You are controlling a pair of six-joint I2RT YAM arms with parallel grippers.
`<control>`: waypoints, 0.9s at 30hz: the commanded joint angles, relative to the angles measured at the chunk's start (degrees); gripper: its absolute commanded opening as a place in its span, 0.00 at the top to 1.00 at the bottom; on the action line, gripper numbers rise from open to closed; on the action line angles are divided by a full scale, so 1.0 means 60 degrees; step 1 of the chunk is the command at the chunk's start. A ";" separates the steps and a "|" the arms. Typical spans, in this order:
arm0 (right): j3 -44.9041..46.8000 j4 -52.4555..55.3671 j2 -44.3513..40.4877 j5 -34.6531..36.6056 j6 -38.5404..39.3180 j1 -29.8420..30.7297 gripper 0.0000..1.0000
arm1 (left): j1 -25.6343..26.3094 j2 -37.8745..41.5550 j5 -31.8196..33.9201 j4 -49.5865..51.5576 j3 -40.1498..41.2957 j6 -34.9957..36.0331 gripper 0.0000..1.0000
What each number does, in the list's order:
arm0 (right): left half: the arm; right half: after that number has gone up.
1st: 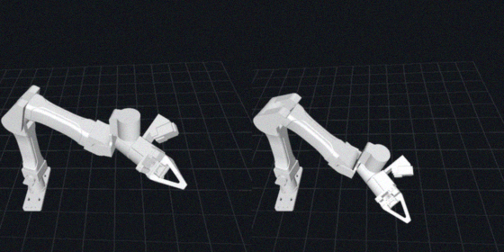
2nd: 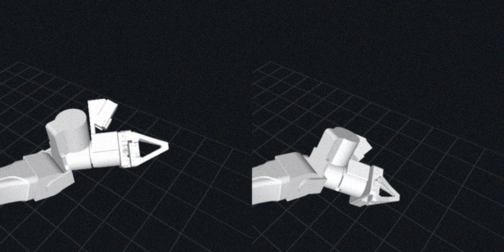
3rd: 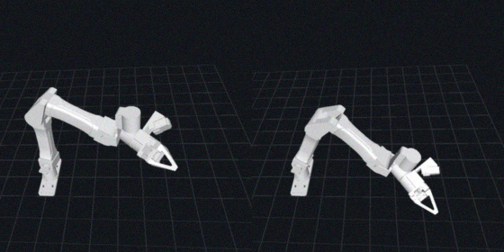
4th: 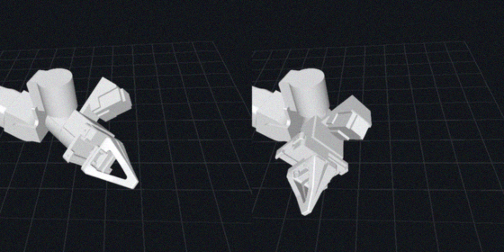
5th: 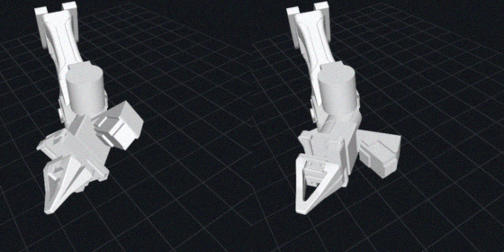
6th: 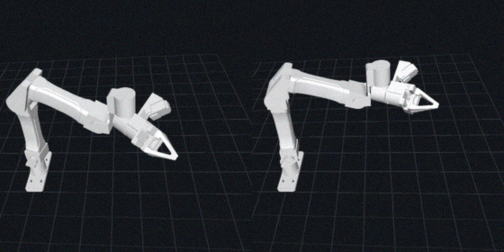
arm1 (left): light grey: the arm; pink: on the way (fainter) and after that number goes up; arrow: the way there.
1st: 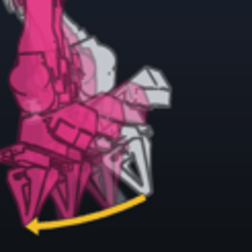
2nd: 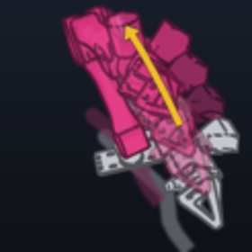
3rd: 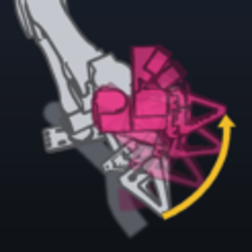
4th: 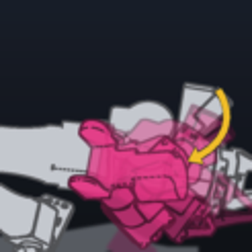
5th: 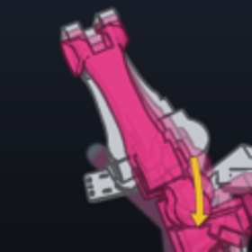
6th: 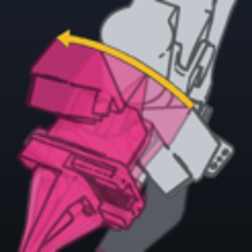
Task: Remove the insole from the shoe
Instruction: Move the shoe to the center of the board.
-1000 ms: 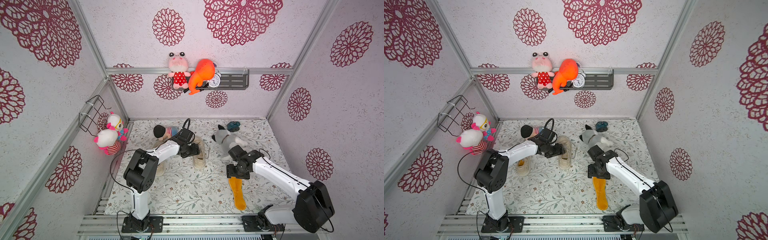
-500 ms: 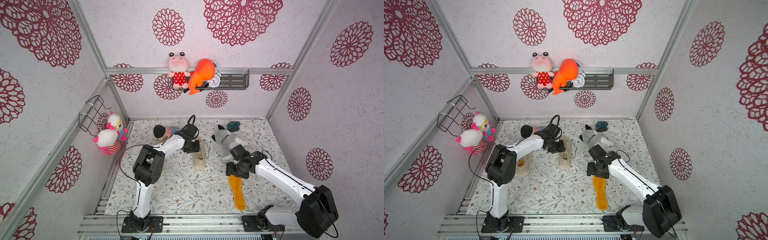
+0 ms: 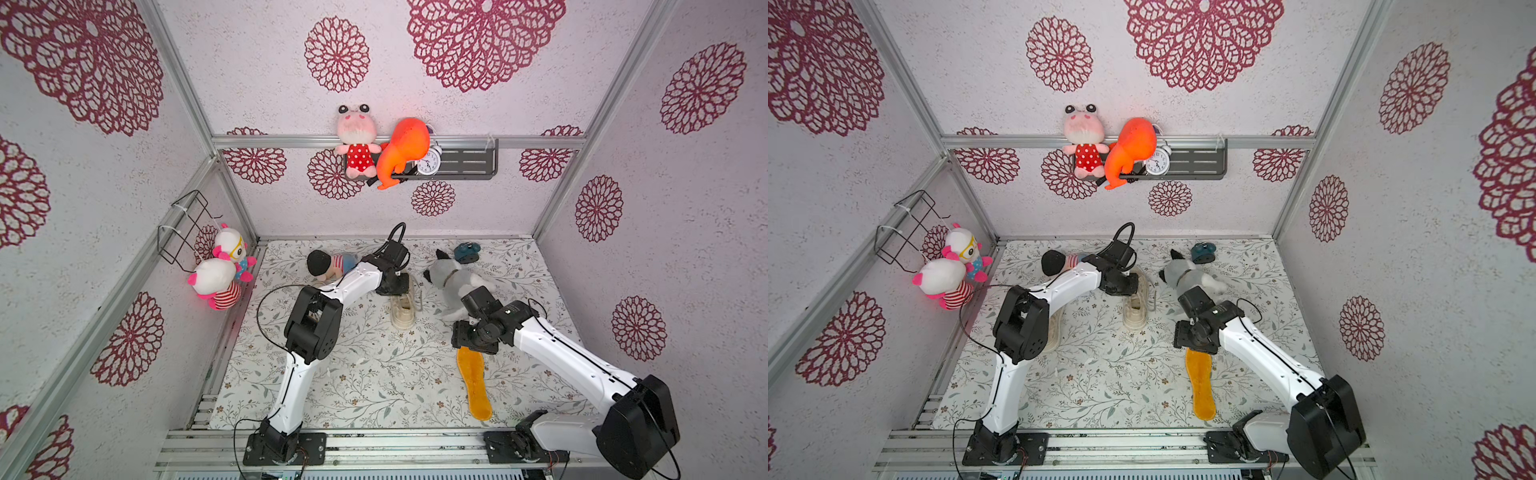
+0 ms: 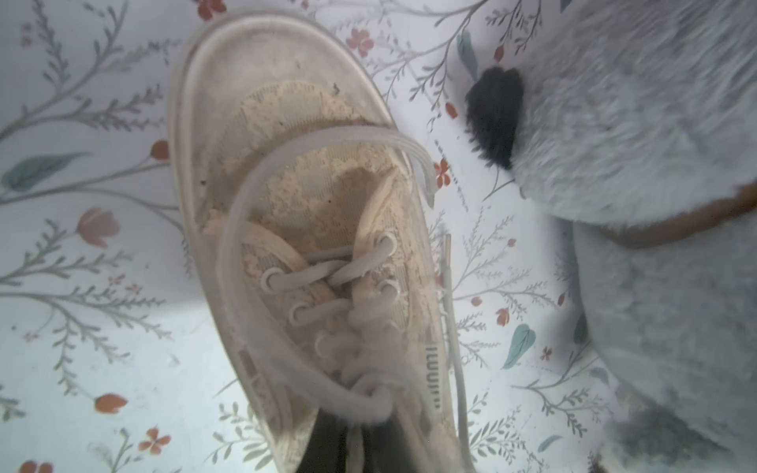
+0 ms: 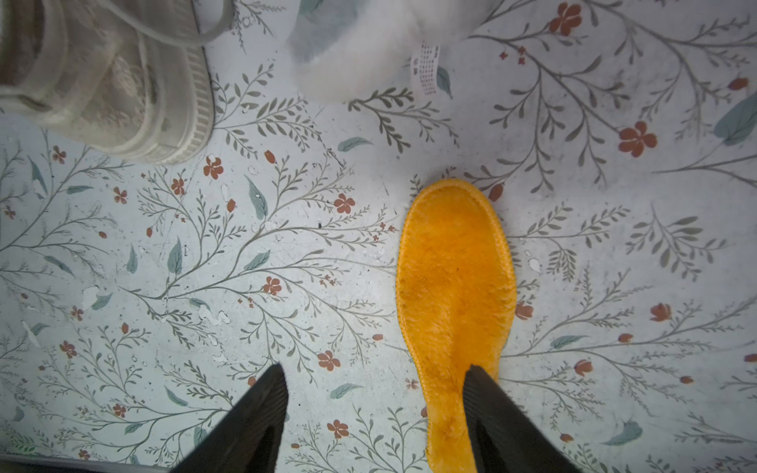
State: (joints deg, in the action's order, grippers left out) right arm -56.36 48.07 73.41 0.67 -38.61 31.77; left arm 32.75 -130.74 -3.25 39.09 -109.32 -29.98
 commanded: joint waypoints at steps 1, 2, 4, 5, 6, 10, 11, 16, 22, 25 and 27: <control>-0.0288 0.0240 -0.0172 -0.0060 -0.0110 -0.0080 0.30 | 0.0036 -0.0512 0.0350 -0.0567 -0.0738 0.0288 0.99; -0.0326 0.0277 -0.0178 -0.0081 -0.0099 -0.0085 0.30 | 0.0021 -0.0613 0.0416 -0.0568 -0.0951 0.0267 0.98; -0.0403 0.0381 -0.0147 -0.0111 -0.0081 -0.0093 0.30 | 0.0004 -0.0798 0.0425 -0.0568 -0.1273 0.0195 0.92; -0.0464 0.0459 -0.0121 -0.0115 -0.0034 -0.0106 0.30 | 0.0003 -0.0809 0.0390 -0.0568 -0.1334 0.0162 0.88; -0.0532 0.0538 -0.0095 -0.0111 0.0009 -0.0109 0.30 | 0.0008 -0.0795 0.0311 -0.0615 -0.1290 0.0144 0.85; -0.0780 0.0693 0.0040 -0.0080 0.0232 -0.0152 0.30 | 0.0044 0.0164 0.0281 -0.1244 -0.0179 0.0070 0.67; -0.0836 0.0690 0.0069 -0.0088 0.0281 -0.0153 0.30 | 0.0060 0.0615 0.0353 -0.1517 0.0251 0.0063 0.59; -0.0892 0.0362 0.0238 -0.0279 0.0443 -0.0182 0.30 | 0.0079 0.2906 0.0664 -0.1703 0.1938 -0.0052 0.41; -0.0782 -0.0203 0.0332 -0.0395 0.0441 -0.0187 0.31 | -0.0589 0.6230 0.1496 0.0132 0.4295 -0.0725 0.42; -0.0687 -0.0571 0.0352 -0.0587 0.0415 -0.0188 0.31 | -0.1217 0.7847 0.1813 0.0897 0.5867 -0.1011 0.43; -0.0670 -0.0804 0.0431 -0.0769 0.0463 -0.0181 0.31 | -0.1565 0.8773 0.1807 0.1436 0.6713 -0.1129 0.43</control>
State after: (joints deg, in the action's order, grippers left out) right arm -60.36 45.98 75.72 -2.39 -36.95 30.89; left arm 25.80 -80.86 4.99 38.81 -75.16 -34.24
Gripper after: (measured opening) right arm 0.688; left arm 0.571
